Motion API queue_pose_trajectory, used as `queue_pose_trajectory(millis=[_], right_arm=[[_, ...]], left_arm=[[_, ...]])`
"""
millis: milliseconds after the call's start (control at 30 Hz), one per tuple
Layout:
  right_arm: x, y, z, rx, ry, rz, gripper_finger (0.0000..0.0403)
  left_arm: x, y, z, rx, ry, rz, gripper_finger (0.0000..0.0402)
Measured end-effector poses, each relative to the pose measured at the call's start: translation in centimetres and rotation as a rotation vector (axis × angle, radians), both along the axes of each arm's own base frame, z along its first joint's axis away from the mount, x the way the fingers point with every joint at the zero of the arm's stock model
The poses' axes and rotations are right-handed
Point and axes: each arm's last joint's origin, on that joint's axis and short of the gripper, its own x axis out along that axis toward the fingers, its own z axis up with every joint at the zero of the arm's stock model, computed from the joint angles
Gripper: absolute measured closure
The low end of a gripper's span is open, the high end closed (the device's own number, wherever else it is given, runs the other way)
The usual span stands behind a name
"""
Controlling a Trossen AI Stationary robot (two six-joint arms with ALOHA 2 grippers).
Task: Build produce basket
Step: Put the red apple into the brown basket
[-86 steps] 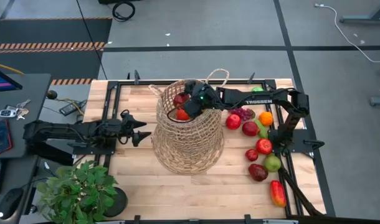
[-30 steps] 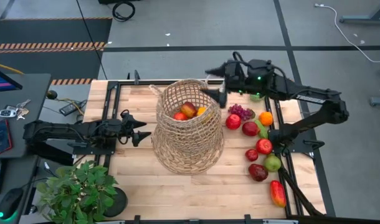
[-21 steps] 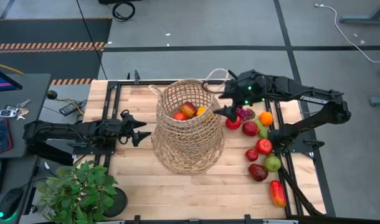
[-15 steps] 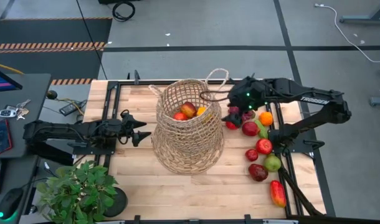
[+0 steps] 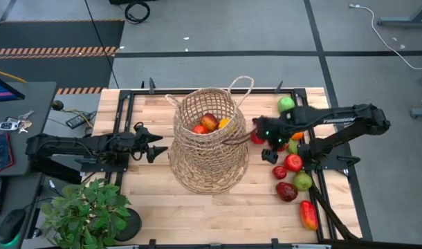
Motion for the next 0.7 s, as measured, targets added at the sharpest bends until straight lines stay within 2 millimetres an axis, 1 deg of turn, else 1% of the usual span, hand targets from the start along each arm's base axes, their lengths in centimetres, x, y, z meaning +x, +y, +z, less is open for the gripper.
queue_pose_trajectory(millis=[167, 333, 467, 700], right_arm=[[-1.2, 0.9, -3.9, 0.007, 0.162, -0.092, 0.0027], [-1.9, 2.0, -6.5, -0.004, 0.211, -0.129, 0.0027], [-2.3, 3.0, -7.4, -0.002, 0.234, -0.139, 0.0027], [-2.6, 4.8, -7.5, -0.077, 0.201, -0.055, 0.0027]], left_arm=[[0.0, 0.0, 0.0, 0.0, 0.0, 0.0, 0.0045], [0.0, 0.0, 0.0, 0.0, 0.0, 0.0, 0.0045], [0.0, 0.0, 0.0, 0.0, 0.0, 0.0, 0.0045], [0.0, 0.0, 0.0, 0.0, 0.0, 0.0, 0.0045]])
